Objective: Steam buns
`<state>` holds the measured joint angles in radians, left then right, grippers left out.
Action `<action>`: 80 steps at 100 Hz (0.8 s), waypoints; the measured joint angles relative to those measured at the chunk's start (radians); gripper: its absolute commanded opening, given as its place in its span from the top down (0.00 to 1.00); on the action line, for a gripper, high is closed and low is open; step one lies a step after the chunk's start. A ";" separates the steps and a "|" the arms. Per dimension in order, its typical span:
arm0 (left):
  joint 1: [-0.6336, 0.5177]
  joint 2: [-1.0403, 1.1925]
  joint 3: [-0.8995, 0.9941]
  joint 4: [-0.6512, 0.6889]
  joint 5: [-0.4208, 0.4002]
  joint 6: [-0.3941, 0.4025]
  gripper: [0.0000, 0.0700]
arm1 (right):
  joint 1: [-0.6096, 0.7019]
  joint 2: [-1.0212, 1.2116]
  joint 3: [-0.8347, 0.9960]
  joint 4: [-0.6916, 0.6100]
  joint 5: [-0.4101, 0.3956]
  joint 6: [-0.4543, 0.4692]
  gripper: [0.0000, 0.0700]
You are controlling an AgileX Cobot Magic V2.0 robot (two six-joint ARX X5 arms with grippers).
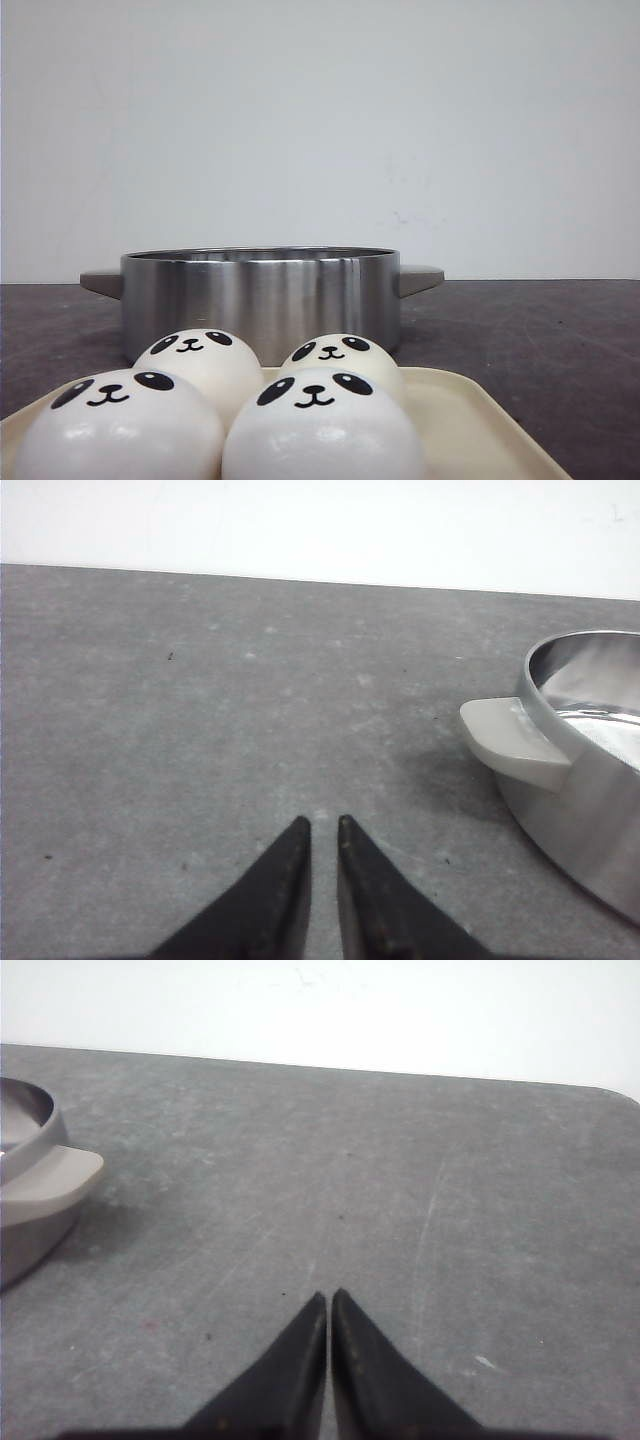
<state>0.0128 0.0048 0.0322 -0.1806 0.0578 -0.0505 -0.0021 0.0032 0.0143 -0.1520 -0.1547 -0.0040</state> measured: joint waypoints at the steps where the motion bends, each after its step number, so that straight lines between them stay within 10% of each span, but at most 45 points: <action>1: 0.000 0.000 0.000 0.000 0.000 0.000 1.00 | 0.000 0.000 0.000 0.000 0.000 0.000 0.99; 80: 0.000 0.000 0.000 0.000 0.002 -0.001 1.00 | 0.000 0.000 0.000 0.105 -0.001 0.000 0.99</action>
<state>0.0128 0.0048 0.0322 -0.1806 0.0593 -0.0517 -0.0021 0.0032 0.0143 -0.0471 -0.1558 -0.0036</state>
